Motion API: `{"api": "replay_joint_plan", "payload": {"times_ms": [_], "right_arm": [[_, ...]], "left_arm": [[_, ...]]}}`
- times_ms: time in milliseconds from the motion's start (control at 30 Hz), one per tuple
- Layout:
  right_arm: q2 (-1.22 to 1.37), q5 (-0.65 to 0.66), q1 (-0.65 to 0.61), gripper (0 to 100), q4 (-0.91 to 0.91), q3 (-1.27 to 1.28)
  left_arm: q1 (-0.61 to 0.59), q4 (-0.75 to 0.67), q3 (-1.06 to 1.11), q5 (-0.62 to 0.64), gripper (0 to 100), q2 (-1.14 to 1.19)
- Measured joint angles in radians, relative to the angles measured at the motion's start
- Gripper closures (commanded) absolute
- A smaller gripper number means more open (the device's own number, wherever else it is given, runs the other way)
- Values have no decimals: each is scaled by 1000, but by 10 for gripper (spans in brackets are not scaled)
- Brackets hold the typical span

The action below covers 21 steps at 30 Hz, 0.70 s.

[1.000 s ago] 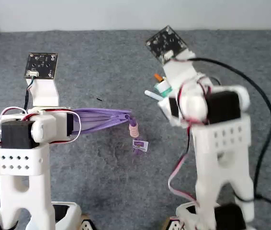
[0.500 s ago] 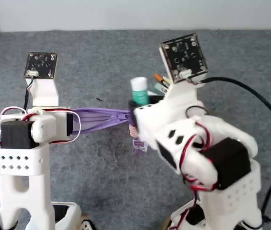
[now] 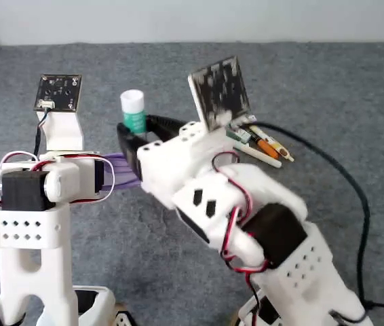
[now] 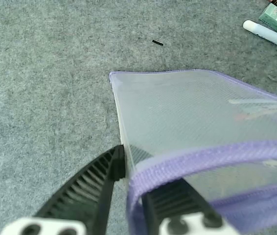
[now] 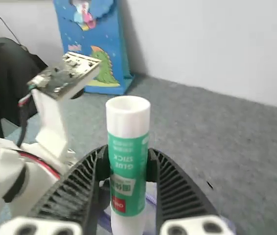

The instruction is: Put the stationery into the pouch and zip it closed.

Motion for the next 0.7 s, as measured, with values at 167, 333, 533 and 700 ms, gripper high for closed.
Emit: {"api": "replay_joint_plan", "payload": {"times_ms": [167, 333, 533, 700], "right_arm": [[-166, 81, -11, 991, -252, 321], [-224, 169, -28, 991, -508, 563], [-226, 186, -61, 991, -563, 631], [-199, 186, -54, 991, -643, 632]], "left_arm": [[0, 0, 0, 0, 988, 0], [0, 0, 0, 0, 988, 0], [0, 0, 0, 0, 988, 0], [0, 0, 0, 0, 988, 0]]}}
